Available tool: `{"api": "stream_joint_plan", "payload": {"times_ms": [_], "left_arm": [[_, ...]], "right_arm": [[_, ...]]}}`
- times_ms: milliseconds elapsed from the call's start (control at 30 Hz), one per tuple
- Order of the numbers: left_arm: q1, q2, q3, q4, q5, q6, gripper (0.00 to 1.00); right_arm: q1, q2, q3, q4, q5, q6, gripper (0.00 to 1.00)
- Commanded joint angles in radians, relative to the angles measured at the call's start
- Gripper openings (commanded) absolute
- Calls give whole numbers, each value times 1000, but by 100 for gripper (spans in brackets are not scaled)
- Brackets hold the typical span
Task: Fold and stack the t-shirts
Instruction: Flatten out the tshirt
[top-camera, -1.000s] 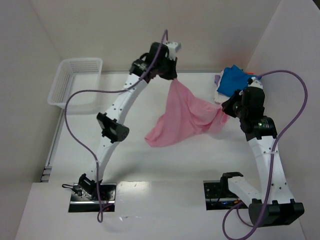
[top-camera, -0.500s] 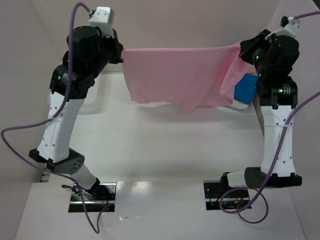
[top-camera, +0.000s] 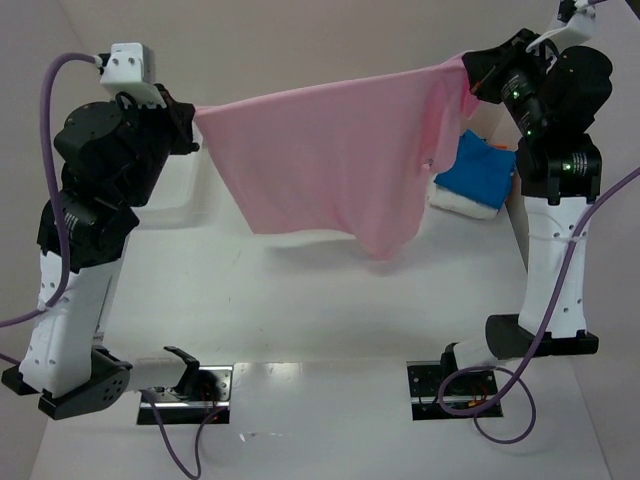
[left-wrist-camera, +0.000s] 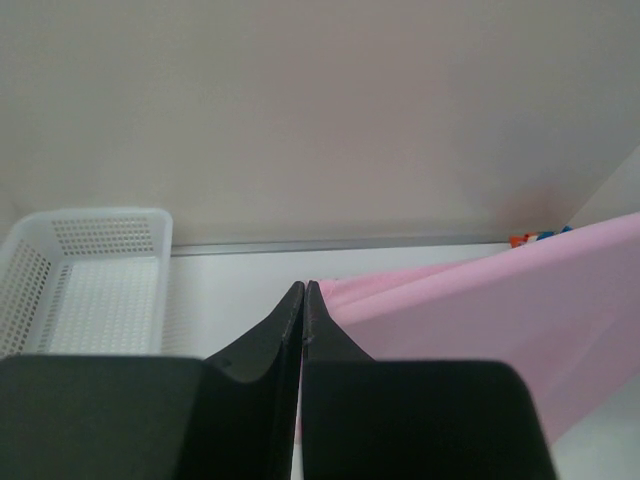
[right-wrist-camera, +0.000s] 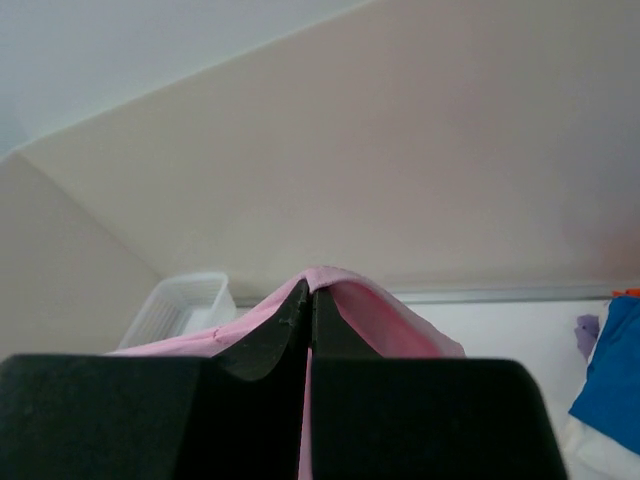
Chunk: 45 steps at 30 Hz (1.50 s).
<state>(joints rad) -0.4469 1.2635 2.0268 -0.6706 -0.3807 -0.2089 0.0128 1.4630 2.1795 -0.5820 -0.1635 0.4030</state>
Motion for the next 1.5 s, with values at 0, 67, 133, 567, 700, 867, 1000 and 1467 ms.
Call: {"api": "stream_joint_plan", "payload": {"times_ms": [0,67,133,567,700,867,1000,1467], "left_arm": [[22,-47,-25,32,-173,37,0],[22,-48,-35,32,-183,37,0],[22,-58,-51,23,-193,31,0],[31,-334,-615,-15,322,-152,0],[31,-408,-771,-86,496,-196,0],[31,-432,-895,-131,818,-141,0],[31,-442,-955,-153,858,-133,1],[31,-490,-1076,-124,827,-187,98]], "right_arm": [[-24,-75,-97,80,5,-27,0],[-24,-115,-186,88,-32,-38,0],[-24,-136,-229,88,-50,-38,0],[-24,-437,-920,122,-103,-26,0],[-24,-446,-990,120,-94,-35,0],[-16,-410,-1003,140,-87,-35,0],[-14,-386,-1003,149,-80,-35,0],[13,-397,-1050,149,-65,-35,0]]}}
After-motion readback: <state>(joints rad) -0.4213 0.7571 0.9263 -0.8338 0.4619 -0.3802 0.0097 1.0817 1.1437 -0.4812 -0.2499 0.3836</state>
